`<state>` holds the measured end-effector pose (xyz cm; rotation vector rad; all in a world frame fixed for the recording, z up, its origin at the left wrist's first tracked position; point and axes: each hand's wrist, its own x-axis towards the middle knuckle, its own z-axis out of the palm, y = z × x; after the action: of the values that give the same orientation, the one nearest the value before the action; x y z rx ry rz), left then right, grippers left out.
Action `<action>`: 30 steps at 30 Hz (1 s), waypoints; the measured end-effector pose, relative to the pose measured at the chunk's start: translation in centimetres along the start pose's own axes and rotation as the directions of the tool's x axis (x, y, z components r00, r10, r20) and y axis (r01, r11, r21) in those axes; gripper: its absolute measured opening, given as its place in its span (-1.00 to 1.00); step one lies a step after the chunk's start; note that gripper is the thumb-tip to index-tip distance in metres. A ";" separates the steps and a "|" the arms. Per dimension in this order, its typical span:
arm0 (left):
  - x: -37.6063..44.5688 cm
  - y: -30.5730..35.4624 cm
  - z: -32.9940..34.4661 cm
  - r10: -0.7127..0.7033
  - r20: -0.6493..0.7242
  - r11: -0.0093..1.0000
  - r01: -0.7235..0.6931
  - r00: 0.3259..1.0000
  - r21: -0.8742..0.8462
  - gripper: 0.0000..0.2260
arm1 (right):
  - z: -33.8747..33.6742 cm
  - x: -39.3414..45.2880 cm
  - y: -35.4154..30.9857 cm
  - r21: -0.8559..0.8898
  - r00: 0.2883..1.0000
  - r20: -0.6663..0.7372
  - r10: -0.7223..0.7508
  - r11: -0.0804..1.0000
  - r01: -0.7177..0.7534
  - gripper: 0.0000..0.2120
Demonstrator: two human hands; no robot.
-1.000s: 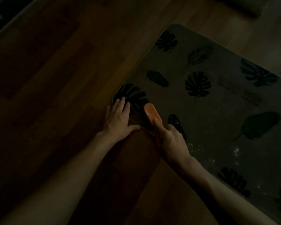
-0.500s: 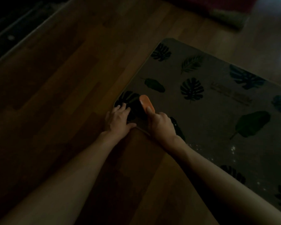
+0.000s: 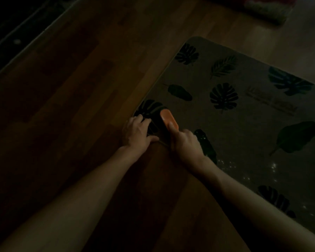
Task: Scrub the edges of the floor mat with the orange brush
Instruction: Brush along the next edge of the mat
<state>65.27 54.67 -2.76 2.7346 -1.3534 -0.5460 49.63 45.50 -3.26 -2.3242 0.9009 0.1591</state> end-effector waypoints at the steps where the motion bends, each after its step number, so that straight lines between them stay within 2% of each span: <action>1: 0.1 0.0 -0.2 0.003 0.009 1.000 -0.003 1.000 0.016 -0.37 | 0.0 1.9 -0.3 -0.002 1.000 -0.023 0.006 1.000 -0.006 -0.40; 6: 0.4 0.2 -0.8 0.007 0.068 0.999 -0.009 0.998 0.033 -0.46 | -0.4 5.0 -2.3 0.067 1.000 -0.006 0.015 0.998 -0.014 -0.51; 12: 0.4 0.5 -0.4 -0.022 0.057 1.000 0.021 0.998 0.017 -0.44 | 2.0 -3.1 -0.2 0.016 0.999 -0.029 -0.022 1.000 0.023 -0.44; 16: 0.3 1.2 -0.3 -0.053 0.079 0.998 0.050 0.995 0.038 -0.45 | 1.9 -6.2 0.5 -0.013 0.999 0.032 -0.031 0.999 0.032 -0.36; 23: 0.9 1.9 -0.4 -0.077 0.091 0.995 0.071 0.993 0.072 -0.46 | -1.6 1.3 1.1 -0.001 0.992 -0.087 0.087 0.996 -0.088 -0.41; 27: 1.2 2.6 -1.2 -0.104 0.154 0.988 0.084 0.983 0.129 -0.42 | -3.1 2.4 0.2 0.010 0.990 -0.049 0.130 0.991 -0.130 -0.46; 30: 1.4 3.2 -1.6 -0.133 0.184 0.984 0.107 0.974 0.145 -0.38 | -2.8 -0.5 0.0 -0.040 0.992 0.000 0.127 0.991 -0.127 -0.40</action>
<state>64.17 51.40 -1.10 2.9550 -1.3128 -0.7744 48.93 44.08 -0.93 -2.3028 1.0543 0.2355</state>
